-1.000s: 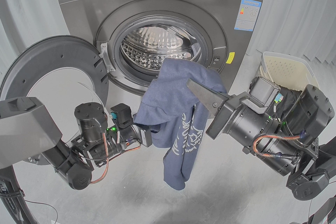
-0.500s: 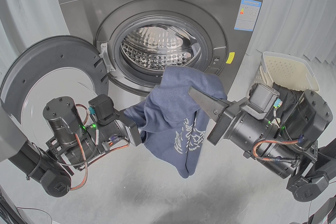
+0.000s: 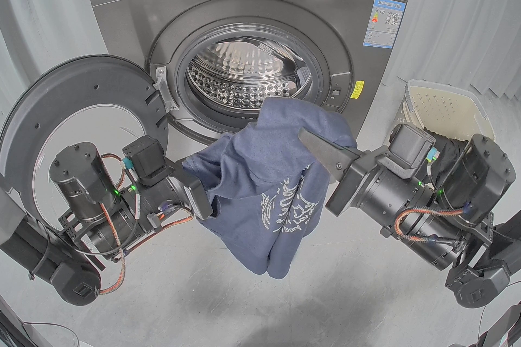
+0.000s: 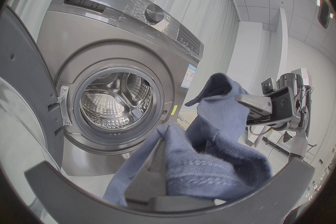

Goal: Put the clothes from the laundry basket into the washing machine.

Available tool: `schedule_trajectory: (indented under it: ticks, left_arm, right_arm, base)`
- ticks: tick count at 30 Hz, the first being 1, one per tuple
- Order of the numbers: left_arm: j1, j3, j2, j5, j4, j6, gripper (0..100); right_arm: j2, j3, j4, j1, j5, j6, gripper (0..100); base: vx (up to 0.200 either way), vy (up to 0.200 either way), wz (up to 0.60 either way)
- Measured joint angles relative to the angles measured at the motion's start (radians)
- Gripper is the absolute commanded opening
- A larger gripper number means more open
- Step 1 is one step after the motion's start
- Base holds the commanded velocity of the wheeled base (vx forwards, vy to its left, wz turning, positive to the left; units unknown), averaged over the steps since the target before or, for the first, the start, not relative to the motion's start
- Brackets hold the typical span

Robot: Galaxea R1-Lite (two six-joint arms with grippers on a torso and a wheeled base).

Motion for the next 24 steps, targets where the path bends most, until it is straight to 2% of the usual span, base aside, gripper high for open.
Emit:
schedule_trajectory:
  ticks: [13,14,24]
  left_arm:
    - [-0.003,0.021,-0.025,0.0,0.0,0.0,0]
    - [-0.003,0.026,-0.026,0.0,0.0,0.0,0]
    - [-0.023,0.021,-0.028,-0.001,0.004,-0.001,0]
  right_arm:
    - [0.0,0.003,0.0,-0.024,0.0,-0.01,0]
    - [0.0,0.002,0.0,-0.026,0.0,-0.009,100]
    - [-0.001,0.026,0.014,-0.047,0.002,-0.017,100]
  base:
    - [0.0,0.0,0.0]
    - [0.0,0.0,0.0]
    - [0.0,0.0,0.0]
